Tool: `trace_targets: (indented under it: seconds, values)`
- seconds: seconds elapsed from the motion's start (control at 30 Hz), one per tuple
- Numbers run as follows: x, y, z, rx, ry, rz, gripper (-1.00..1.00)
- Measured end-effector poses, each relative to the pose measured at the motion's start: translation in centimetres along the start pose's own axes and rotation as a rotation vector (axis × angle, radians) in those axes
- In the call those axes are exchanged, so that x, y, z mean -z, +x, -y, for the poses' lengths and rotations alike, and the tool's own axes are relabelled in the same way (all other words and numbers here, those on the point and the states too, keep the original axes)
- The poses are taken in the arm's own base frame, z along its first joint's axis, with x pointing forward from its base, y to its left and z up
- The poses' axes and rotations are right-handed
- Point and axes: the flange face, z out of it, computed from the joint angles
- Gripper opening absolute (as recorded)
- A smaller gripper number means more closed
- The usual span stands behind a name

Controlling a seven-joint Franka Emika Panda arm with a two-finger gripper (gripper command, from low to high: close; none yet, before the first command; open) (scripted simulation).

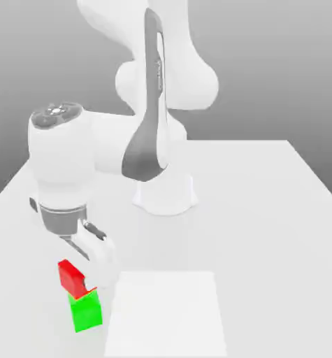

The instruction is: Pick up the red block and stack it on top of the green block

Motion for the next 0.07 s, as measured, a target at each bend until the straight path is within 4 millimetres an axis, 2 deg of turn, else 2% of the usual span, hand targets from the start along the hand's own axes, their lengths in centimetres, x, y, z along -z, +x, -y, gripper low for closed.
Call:
trace_targets:
  seconds: [0.07]
  values:
    - [0.0,0.0,0.0,0.0,0.0,0.0,1.0]
